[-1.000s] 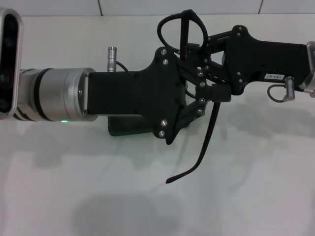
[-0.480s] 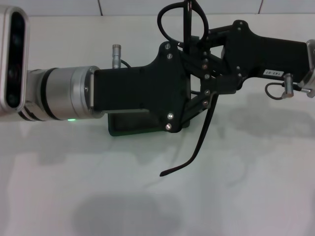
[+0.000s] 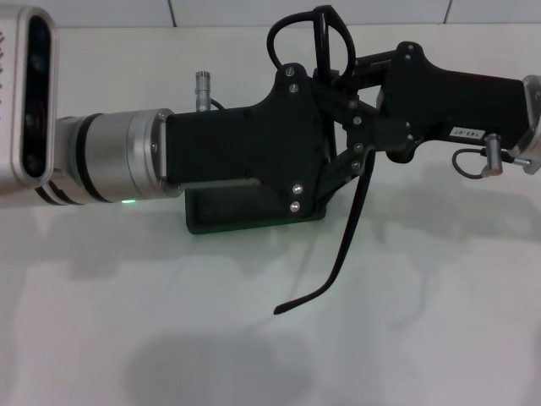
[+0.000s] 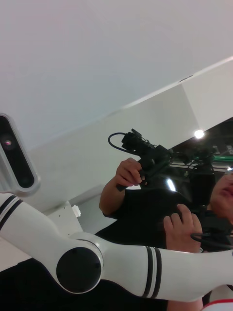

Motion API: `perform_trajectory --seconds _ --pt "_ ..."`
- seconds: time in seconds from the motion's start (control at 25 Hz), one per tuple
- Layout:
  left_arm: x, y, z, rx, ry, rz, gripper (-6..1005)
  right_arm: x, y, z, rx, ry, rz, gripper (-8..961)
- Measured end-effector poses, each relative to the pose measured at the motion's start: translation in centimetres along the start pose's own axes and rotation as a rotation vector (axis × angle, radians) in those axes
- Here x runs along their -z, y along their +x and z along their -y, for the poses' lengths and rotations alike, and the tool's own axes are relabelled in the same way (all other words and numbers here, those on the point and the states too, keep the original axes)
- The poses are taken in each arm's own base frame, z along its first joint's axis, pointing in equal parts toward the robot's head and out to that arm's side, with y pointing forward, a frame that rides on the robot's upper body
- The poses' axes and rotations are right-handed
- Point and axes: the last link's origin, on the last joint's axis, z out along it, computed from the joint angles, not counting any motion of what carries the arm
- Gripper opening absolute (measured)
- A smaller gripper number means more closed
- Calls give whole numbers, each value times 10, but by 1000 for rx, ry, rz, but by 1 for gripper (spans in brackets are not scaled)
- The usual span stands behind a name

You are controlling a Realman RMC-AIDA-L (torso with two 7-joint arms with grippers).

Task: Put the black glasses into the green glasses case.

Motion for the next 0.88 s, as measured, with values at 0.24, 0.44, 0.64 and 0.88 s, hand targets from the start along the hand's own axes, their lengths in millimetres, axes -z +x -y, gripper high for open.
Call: perform_trajectory --seconds 0.24,0.44,0.64,0.88 --pt "0 -1 1 0 5 7 0 0 -1 -2 0 -12 7 110" --pt "0 -1 1 0 6 8 0 0 -1 -2 -1 -13 8 110" --pt "0 -1 1 -1 5 8 0 0 -1 -3 -1 -18 12 110" --pt "-1 -1 2 -3 4 11 -1 1 -2 -4 -2 -27 18 110"
